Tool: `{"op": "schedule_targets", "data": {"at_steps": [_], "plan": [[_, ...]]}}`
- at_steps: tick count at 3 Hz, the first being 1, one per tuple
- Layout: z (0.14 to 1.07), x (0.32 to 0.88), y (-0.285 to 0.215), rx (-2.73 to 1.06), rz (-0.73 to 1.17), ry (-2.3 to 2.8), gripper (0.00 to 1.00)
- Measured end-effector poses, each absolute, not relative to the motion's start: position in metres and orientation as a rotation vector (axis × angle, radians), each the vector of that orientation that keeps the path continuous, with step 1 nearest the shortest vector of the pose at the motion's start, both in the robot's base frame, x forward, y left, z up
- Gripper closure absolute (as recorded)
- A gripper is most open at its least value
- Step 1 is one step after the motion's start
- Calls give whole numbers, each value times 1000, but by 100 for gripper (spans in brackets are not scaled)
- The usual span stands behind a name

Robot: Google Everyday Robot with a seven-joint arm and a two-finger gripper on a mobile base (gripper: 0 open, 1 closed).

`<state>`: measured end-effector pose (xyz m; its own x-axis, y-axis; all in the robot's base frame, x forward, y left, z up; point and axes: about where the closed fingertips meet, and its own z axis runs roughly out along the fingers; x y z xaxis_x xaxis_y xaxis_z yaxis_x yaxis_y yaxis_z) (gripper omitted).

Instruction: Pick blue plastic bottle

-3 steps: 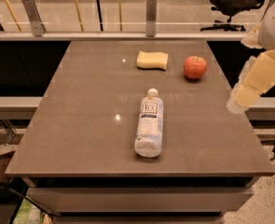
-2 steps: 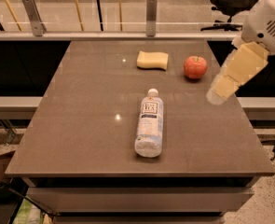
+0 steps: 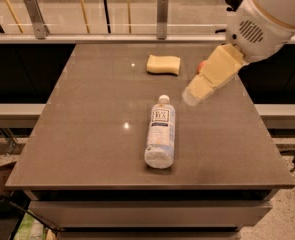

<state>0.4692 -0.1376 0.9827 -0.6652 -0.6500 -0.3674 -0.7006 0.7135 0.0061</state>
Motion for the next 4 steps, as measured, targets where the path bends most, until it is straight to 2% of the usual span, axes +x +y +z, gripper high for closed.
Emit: {"op": "schedule_targets", "data": {"at_steps": [2, 4], "plan": [[955, 468, -134, -691, 90, 2843, 0], [958, 470, -133, -579, 105, 2854, 0]]}}
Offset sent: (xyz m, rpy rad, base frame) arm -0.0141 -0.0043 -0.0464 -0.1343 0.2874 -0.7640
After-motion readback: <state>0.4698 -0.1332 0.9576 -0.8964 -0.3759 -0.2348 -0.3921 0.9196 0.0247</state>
